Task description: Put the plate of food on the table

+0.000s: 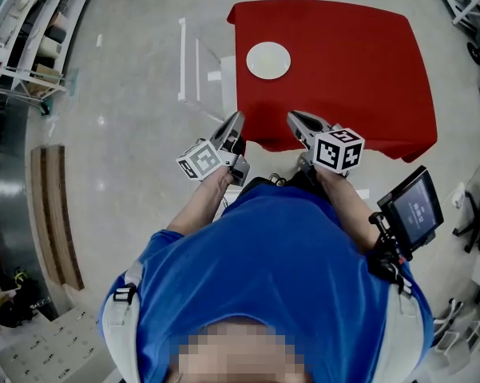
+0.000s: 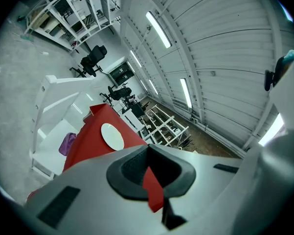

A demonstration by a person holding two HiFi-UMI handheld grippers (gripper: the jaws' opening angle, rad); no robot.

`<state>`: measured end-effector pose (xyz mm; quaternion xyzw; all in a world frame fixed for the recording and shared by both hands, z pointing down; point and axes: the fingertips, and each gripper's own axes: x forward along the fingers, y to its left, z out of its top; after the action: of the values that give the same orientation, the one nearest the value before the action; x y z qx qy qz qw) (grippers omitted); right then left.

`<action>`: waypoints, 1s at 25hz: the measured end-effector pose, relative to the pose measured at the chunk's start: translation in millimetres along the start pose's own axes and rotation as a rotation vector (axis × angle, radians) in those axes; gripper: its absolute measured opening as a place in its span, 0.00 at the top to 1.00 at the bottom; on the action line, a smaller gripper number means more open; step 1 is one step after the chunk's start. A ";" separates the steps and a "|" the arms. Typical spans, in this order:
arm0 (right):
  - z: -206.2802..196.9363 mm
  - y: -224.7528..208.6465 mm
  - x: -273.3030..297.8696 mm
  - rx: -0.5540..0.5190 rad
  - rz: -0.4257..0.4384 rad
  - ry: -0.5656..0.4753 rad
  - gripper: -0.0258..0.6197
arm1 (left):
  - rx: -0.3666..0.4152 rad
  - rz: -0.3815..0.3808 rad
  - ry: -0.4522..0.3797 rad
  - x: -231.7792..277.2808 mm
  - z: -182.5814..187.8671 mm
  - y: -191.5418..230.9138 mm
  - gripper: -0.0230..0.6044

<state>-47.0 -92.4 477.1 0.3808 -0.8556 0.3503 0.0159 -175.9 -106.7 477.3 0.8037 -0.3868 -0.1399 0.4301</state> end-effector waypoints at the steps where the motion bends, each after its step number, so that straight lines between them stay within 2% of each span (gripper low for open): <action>1: 0.8 0.2 -0.5 -0.002 -0.001 -0.001 0.96 | 0.005 0.000 0.001 -0.1 0.1 -0.7 0.95; 25: 5.2 6.0 4.5 -0.046 0.014 0.013 0.96 | 0.020 -0.022 0.014 4.1 0.7 -7.7 0.95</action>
<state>-53.0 -95.7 470.9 0.3720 -0.8660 0.3329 0.0277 -169.7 -107.6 471.1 0.8130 -0.3763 -0.1351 0.4234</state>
